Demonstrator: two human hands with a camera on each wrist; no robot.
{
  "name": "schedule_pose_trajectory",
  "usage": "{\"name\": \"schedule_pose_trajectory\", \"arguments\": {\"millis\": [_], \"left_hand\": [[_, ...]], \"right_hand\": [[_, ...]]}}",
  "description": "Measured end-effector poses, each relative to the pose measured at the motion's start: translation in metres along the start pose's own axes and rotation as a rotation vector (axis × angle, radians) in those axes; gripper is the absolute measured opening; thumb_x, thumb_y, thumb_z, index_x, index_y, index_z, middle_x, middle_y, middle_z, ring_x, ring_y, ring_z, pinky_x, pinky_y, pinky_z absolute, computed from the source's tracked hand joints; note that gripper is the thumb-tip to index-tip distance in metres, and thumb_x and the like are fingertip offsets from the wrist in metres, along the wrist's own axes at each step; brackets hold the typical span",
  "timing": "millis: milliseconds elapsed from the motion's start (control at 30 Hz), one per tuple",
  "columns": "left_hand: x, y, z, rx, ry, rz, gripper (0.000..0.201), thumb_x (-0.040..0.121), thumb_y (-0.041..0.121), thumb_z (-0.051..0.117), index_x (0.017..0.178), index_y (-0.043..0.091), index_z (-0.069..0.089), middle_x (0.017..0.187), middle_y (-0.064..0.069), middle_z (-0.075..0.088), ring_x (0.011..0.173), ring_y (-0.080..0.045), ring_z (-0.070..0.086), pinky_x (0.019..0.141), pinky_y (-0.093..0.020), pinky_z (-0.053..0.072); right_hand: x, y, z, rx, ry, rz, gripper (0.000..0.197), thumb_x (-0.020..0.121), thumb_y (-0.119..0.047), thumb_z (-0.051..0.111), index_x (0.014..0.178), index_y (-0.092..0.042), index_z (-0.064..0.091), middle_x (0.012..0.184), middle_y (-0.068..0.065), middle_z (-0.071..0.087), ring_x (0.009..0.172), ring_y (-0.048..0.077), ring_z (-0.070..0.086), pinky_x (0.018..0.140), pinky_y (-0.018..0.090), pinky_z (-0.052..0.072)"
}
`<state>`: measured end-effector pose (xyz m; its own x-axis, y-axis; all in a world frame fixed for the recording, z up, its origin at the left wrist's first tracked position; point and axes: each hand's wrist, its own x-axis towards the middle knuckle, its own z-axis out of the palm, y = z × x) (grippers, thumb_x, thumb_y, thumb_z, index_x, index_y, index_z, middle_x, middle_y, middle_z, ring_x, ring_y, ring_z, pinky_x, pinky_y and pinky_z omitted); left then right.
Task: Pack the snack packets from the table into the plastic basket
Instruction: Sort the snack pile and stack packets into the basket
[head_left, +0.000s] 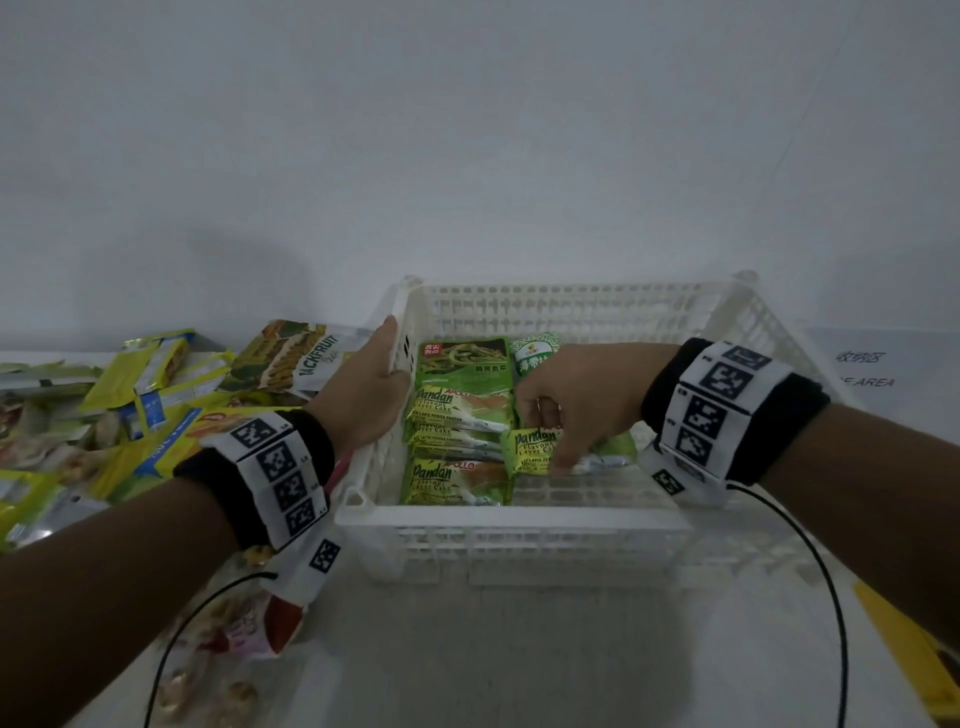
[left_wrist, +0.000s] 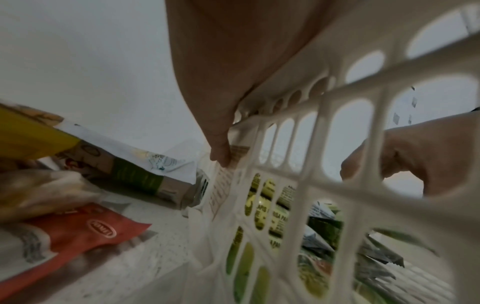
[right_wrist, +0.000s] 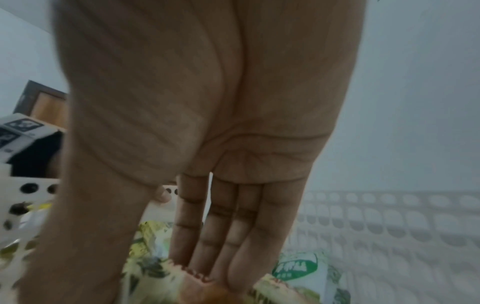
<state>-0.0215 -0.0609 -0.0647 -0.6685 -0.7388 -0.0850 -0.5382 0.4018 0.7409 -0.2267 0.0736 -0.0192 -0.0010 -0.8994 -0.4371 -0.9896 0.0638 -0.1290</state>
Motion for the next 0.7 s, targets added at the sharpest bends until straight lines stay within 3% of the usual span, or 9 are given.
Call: {"name": "schedule_pose_trajectory", "arguments": {"millis": [100,167,233,300,467,700], "left_hand": [[0.0,-0.001,0.001,-0.002,0.005,-0.001,0.067,0.107,0.011,0.038,0.163,0.017,0.002,0.17,0.001,0.008,0.155,-0.013,0.01,0.113,-0.019,0.011],[0.0,-0.002,0.001,-0.003,0.008,0.002,0.066,0.107,0.012,0.038,0.163,0.017,0.002,0.17,0.001,0.008,0.155,-0.012,0.01,0.114,-0.019,0.01],[0.0,-0.003,0.002,-0.02,0.01,0.0,0.066,0.108,0.012,0.038,0.163,0.017,0.003,0.17,0.002,0.007,0.155,-0.011,0.009,0.113,-0.017,0.009],[0.001,-0.004,0.002,-0.035,0.01,-0.006,0.065,0.108,0.012,0.038,0.163,0.017,0.003,0.17,0.003,0.007,0.155,-0.01,0.009,0.112,-0.016,0.009],[0.003,-0.007,0.002,-0.03,0.014,0.001,0.066,0.107,0.012,0.038,0.163,0.017,0.004,0.17,0.004,0.007,0.155,-0.009,0.008,0.112,-0.016,0.008],[0.003,-0.007,0.002,-0.057,0.003,0.006,0.066,0.108,0.013,0.038,0.163,0.018,0.002,0.17,0.005,0.005,0.155,-0.008,0.006,0.116,-0.018,0.008]], "right_hand": [[0.002,-0.003,0.004,-0.056,-0.049,0.007,0.05,0.067,-0.047,0.091,0.102,-0.025,0.063,0.091,-0.005,0.068,0.084,0.017,0.067,0.077,0.041,0.06],[0.004,-0.007,0.007,-0.104,-0.068,0.003,0.048,0.068,-0.045,0.091,0.101,-0.023,0.064,0.088,-0.005,0.067,0.081,0.018,0.065,0.07,0.036,0.058],[0.006,-0.011,0.01,-0.164,-0.074,-0.014,0.047,0.068,-0.044,0.089,0.1,-0.021,0.063,0.082,-0.008,0.062,0.075,0.017,0.058,0.057,0.029,0.047],[0.008,-0.013,0.014,-0.224,-0.076,-0.015,0.045,0.07,-0.044,0.088,0.096,-0.02,0.06,0.078,-0.009,0.056,0.072,0.015,0.053,0.053,0.026,0.038],[0.014,-0.013,0.028,-0.315,-0.063,-0.034,0.025,0.084,-0.028,0.077,0.098,-0.014,0.062,0.077,-0.004,0.051,0.078,0.021,0.051,0.05,0.026,0.032],[0.015,-0.012,0.033,-0.35,-0.1,-0.045,0.041,0.081,-0.044,0.083,0.093,-0.012,0.061,0.074,-0.002,0.05,0.078,0.024,0.053,0.052,0.025,0.033]]}}
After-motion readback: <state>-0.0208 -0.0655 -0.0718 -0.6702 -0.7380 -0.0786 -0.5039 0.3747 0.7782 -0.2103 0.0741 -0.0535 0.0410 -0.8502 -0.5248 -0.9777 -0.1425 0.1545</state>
